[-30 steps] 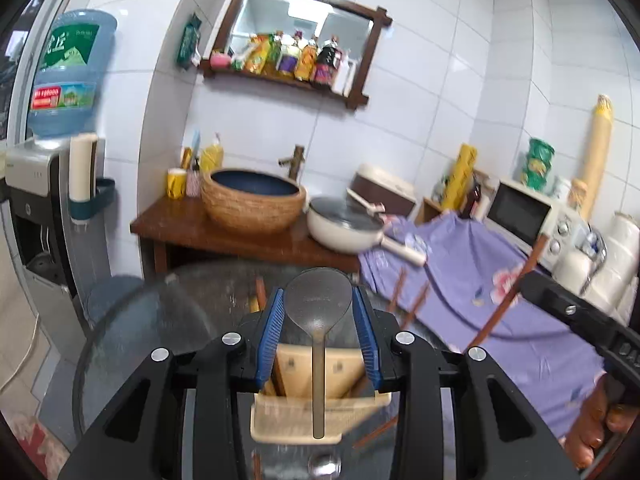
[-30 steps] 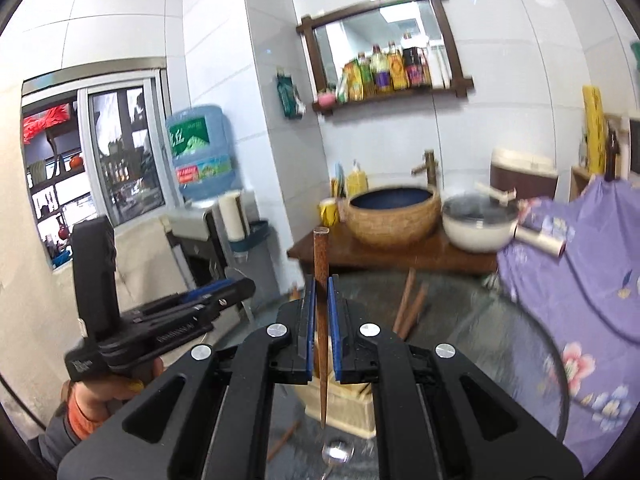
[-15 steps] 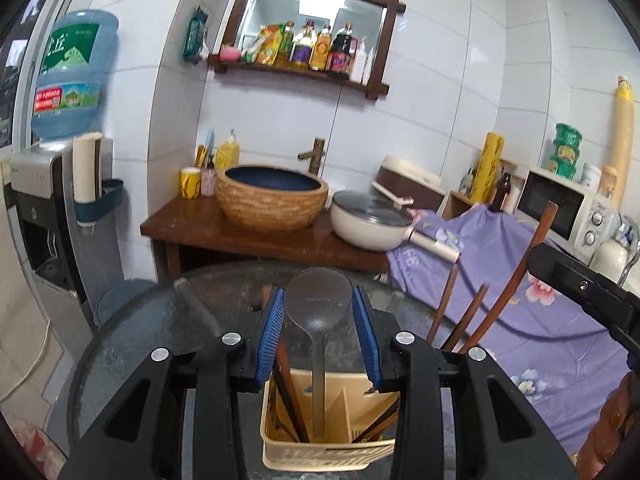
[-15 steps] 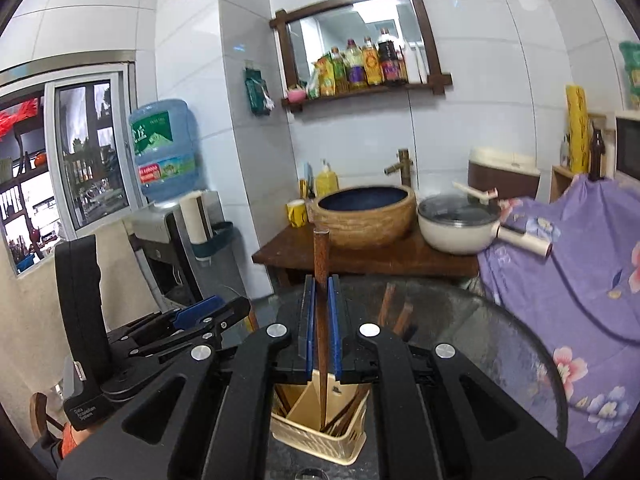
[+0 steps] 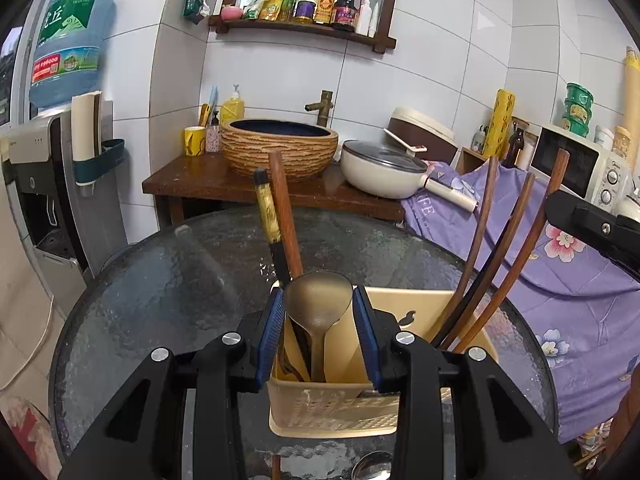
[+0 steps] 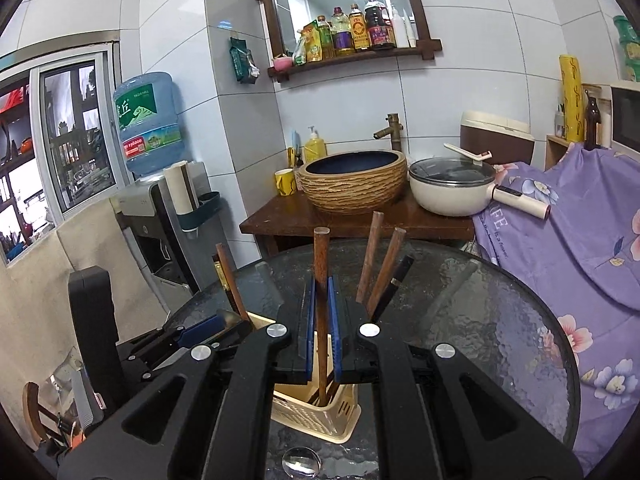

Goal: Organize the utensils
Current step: 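Lower the clear spoon and chopstick into the cream holder and open both grippers, then withdraw both open grippers from the holder toward the table, then close the right gripper on the brown-handled steel spoon while the left grasps a wooden chopstick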

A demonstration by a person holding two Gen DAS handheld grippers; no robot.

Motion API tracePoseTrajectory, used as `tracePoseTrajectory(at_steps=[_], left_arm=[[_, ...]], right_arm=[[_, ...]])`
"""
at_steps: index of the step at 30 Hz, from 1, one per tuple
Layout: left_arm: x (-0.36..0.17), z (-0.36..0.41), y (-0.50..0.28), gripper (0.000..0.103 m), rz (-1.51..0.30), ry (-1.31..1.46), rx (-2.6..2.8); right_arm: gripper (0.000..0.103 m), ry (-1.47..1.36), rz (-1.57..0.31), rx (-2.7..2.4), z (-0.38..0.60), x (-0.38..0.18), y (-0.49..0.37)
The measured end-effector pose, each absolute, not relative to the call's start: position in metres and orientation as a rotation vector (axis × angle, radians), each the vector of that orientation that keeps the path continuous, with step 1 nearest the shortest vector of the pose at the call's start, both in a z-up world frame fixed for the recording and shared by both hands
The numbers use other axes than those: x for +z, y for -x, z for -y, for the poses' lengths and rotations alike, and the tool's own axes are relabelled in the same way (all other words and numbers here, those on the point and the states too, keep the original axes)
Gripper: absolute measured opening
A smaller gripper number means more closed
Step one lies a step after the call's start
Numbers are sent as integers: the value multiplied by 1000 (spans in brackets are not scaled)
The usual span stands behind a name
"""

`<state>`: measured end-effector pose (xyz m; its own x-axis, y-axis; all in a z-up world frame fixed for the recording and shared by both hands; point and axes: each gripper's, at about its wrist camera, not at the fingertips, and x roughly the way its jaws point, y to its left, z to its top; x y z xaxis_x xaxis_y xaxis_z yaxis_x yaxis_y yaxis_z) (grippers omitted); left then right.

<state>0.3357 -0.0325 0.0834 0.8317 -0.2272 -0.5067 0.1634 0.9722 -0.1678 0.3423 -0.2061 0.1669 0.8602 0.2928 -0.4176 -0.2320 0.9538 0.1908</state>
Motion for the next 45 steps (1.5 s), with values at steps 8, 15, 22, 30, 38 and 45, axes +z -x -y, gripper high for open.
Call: tracePoseTrajectory(at_steps=[8, 15, 22, 30, 38, 45], left_arm=[[81, 40, -332, 37, -543, 70, -201], [88, 34, -290, 77, -477, 51, -174], [67, 10, -252, 88, -521, 20, -101], [3, -14, -234, 86, -724, -10, -19], [-15, -28, -226, 70, -778, 30, 11], [-22, -38, -219, 69, -800, 40, 37]], right_arm=[[8, -111, -436, 266, 207, 164, -339], [66, -88, -354, 218, 210, 161, -310], [85, -107, -436, 223, 207, 127, -275], [85, -117, -733, 217, 183, 32, -277], [76, -43, -891, 199, 147, -28, -283], [71, -3, -936, 148, 135, -42, -296]])
